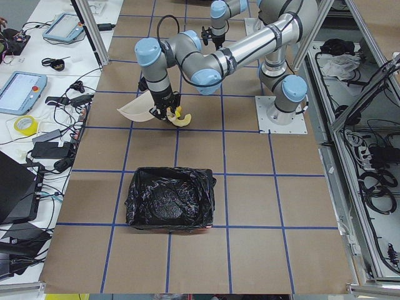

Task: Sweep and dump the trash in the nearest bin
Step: 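Lift the dustpan and set it beside the peel and bread with the left gripper, then move the held brush behind the banana peel and bread with the right gripper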

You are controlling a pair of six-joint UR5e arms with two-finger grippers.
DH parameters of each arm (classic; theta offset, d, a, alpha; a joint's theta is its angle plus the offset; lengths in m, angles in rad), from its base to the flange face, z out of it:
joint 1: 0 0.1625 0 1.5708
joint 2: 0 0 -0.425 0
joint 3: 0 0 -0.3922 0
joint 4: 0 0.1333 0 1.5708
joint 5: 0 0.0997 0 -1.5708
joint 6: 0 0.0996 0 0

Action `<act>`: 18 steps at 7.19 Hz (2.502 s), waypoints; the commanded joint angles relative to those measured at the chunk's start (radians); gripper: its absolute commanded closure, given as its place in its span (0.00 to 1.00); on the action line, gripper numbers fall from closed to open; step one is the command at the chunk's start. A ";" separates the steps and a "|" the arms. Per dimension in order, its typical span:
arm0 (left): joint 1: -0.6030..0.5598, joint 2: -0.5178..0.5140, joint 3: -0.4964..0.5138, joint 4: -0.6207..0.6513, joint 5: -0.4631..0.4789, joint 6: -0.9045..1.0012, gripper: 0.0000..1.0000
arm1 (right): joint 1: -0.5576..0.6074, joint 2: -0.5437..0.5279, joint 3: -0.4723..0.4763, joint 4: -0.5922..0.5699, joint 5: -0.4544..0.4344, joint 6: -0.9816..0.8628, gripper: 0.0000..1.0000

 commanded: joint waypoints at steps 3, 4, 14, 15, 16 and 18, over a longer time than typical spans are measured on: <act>0.102 -0.029 -0.113 0.262 0.005 0.511 1.00 | 0.000 -0.005 -0.007 -0.002 -0.004 0.000 0.52; 0.128 -0.033 -0.124 0.291 0.002 0.622 1.00 | 0.000 -0.005 -0.007 0.001 -0.005 -0.005 0.74; 0.129 -0.156 -0.137 0.444 0.066 0.806 1.00 | 0.094 0.077 -0.377 0.234 0.015 0.220 1.00; 0.126 -0.161 -0.138 0.443 0.083 0.823 1.00 | 0.151 0.182 -0.453 0.224 0.012 0.289 1.00; 0.123 -0.162 -0.140 0.443 0.089 0.826 1.00 | 0.187 0.261 -0.561 0.227 0.019 0.341 1.00; 0.103 -0.171 -0.151 0.446 0.091 0.824 1.00 | 0.274 0.471 -0.811 0.225 0.071 0.509 1.00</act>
